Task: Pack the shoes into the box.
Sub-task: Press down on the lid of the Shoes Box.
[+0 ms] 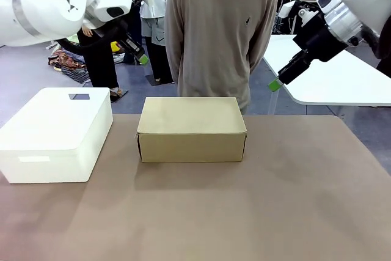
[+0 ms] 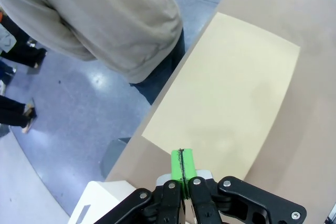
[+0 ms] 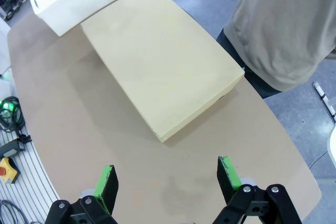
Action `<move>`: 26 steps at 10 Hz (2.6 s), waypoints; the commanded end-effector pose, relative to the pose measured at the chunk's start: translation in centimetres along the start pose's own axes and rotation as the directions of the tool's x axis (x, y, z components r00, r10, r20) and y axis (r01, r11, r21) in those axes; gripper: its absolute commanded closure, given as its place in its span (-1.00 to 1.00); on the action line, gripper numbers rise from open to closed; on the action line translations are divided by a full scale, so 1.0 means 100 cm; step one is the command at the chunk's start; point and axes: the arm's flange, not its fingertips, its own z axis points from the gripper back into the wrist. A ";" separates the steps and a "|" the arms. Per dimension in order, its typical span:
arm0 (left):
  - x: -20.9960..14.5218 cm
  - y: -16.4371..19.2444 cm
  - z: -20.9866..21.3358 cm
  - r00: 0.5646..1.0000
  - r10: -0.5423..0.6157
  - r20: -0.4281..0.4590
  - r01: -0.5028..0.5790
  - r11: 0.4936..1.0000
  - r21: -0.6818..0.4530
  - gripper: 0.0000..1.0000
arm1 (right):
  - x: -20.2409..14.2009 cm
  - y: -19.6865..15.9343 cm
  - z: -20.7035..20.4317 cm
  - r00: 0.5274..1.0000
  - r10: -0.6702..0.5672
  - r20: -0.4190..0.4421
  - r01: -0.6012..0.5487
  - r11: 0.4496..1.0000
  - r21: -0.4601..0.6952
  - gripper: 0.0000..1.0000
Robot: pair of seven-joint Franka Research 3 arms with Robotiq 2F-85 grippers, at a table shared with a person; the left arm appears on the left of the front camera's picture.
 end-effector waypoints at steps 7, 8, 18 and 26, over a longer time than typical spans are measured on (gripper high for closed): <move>0.017 -0.007 -0.052 0.998 0.061 -0.030 -0.063 0.997 -0.050 1.00 | 0.002 -0.001 0.001 1.000 0.000 -0.006 0.000 1.000 -0.003 -1.00; 0.017 -0.006 -0.058 0.997 0.068 -0.033 -0.071 0.994 -0.078 1.00 | 0.002 -0.001 0.001 1.000 0.000 -0.006 0.000 1.000 -0.003 -1.00; 0.033 0.000 -0.072 0.988 0.128 -0.081 -0.135 0.987 -0.083 1.00 | 0.002 -0.001 0.001 1.000 0.000 -0.006 0.000 1.000 -0.003 -1.00; 0.077 0.014 -0.160 0.940 0.214 -0.267 -0.248 0.964 -0.100 1.00 | 0.002 -0.001 0.001 1.000 0.000 -0.006 0.000 1.000 -0.003 -1.00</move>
